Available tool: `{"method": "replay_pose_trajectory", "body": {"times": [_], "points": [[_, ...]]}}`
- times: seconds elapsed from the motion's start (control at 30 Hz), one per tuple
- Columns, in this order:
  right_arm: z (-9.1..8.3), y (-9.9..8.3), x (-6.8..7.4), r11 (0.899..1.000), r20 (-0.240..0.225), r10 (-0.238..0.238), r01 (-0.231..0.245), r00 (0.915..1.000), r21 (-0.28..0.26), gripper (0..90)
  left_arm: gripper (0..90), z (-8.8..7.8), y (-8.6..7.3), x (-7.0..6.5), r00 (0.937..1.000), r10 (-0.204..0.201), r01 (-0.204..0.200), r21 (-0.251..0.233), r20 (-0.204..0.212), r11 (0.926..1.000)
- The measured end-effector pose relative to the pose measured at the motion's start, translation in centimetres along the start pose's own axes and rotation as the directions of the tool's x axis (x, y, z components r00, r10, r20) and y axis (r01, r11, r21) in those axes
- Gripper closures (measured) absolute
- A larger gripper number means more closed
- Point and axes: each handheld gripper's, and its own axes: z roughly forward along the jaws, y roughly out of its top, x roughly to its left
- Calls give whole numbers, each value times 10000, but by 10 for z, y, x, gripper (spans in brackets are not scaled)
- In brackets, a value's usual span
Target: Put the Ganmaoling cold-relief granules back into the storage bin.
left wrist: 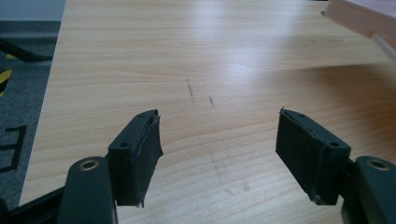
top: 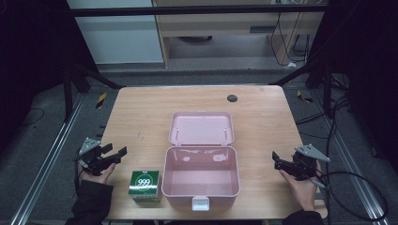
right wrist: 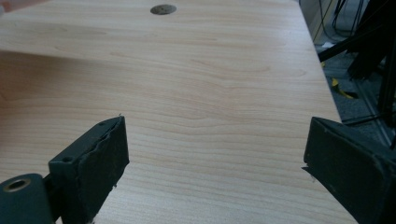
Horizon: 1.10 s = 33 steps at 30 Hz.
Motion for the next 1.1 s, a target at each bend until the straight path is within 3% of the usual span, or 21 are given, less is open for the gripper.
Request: {"method": "replay_pose_trajectory", "body": {"times": [0.07,0.17,0.2,0.23,0.27,0.4,0.47,0.5,0.53,0.57,0.6,0.67,0.7,0.73,0.8,0.83,0.97,1.0,1.03,1.07,1.1], "points": [[-3,-1,1,10000,-8,-81,81,10000,-47,73,299,-1,1,-1,9999,89,-89,13,133,10000],[-4,-2,2,9998,-201,-191,191,9996,4,77,285,-2,8,-6,9954,675,-687,153,687,9975],[-4,-2,2,9998,-201,-191,191,9996,4,77,281,-2,8,-6,9954,675,-687,153,687,9975],[-2,-3,2,9995,-244,-302,305,9992,127,76,279,-4,12,-8,9915,865,-883,142,969,9960],[-2,-3,2,9995,-244,-302,305,9992,127,76,278,-4,12,-8,9915,865,-883,142,969,9960],[-2,-4,2,9993,-273,-322,327,9991,206,75,270,-9,21,-11,9791,1335,-1376,164,1536,9904],[-3,-4,1,9992,-261,-359,364,9990,186,74,259,-14,26,-13,9673,1677,-1747,205,1905,9844],[-3,-5,1,9992,-300,-342,348,9990,196,73,256,-19,32,-16,9560,2022,-2094,118,2125,9778],[-3,-5,1,9992,-300,-342,348,9990,196,73,251,-19,32,-16,9560,2022,-2094,118,2125,9778],[-4,-5,0,9995,-298,-271,276,9992,173,73,249,-22,35,-17,9501,2127,-2197,56,2282,9755],[-4,-5,0,9994,-267,-282,287,9992,170,73,244,-27,42,-18,9395,2343,-2415,-19,2498,9704],[-5,-5,0,9994,-199,-331,333,9993,128,73,236,-31,48,-19,9281,2471,-2563,-36,2784,9666],[-5,-5,0,9994,-199,-331,333,9993,128,73,235,-31,48,-19,9281,2471,-2563,-36,2784,9666],[-5,-5,-1,9994,-157,-346,348,9993,73,74,235,-35,53,-19,9178,2636,-2759,-4,2971,9612],[-6,-4,0,9995,-193,-295,298,9994,129,74,236,-37,57,-20,9080,2843,-3008,66,3079,9537],[-6,-4,0,9995,-193,-295,298,9994,129,74,238,-37,57,-20,9080,2843,-3008,66,3079,9537],[-5,-4,1,9992,-320,-314,321,9990,218,76,239,-42,66,-23,8875,3263,-3545,297,3253,9346],[-4,-4,1,9986,-313,-448,456,9985,256,75,239,-43,70,-25,8738,3421,-3787,422,3457,9246],[-4,-4,1,9986,-313,-448,456,9985,256,75,239,-43,70,-25,8738,3421,-3787,422,3457,9246],[-4,-4,2,9985,-335,-461,470,9984,269,75,239,-44,73,-26,8673,3511,-3911,468,3529,9191],[-4,-4,2,9983,-328,-516,525,9981,272,73,238,-45,77,-28,8489,3690,-4207,612,3783,9051]]}}
